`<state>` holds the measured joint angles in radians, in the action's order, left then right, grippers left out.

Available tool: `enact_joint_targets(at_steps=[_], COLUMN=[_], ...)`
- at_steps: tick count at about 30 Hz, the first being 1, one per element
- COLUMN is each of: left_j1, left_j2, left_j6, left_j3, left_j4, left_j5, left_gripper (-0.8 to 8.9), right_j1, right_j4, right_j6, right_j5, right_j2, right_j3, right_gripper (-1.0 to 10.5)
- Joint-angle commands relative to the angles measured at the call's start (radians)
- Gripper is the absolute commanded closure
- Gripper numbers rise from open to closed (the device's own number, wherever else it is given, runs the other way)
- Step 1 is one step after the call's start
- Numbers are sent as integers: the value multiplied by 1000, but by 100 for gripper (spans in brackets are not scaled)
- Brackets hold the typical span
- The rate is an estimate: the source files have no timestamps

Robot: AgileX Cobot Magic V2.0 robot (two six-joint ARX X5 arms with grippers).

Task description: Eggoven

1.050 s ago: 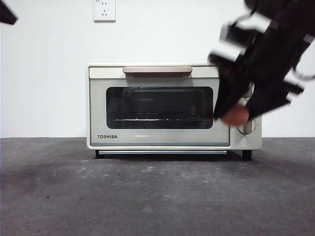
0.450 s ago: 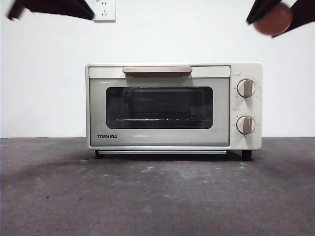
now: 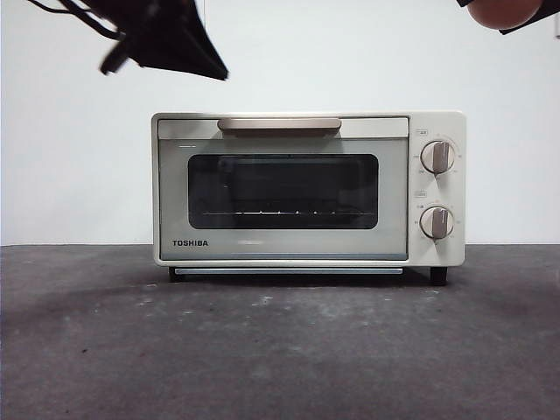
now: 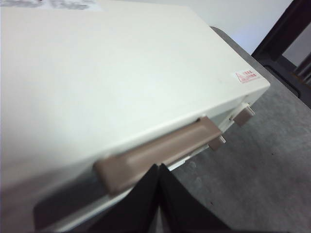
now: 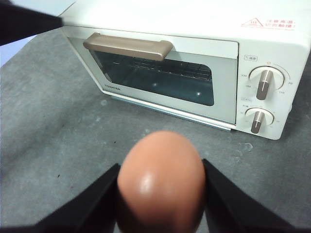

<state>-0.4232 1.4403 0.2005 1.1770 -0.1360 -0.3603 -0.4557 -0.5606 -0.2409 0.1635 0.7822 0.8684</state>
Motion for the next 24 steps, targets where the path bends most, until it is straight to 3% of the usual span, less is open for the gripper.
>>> enact_joint_targets(at_steps=[1,16,24], left_j1=[-14,-42,-99], left_j2=[62,200,214], left_j6=[-32,-66,-98], left_j3=[55,84,84], left_j4=[10,60,-26], left_j5=[6,100,99], left_gripper=[806,806,806], right_j1=[-6,-6,-6], right_j4=[6,6,6], right_j6=[-6,0,14], right_j5=[-1,-7,-8], right_j2=[5,6,7], right_j3=[11,11,11], right_gripper=[944,944,944])
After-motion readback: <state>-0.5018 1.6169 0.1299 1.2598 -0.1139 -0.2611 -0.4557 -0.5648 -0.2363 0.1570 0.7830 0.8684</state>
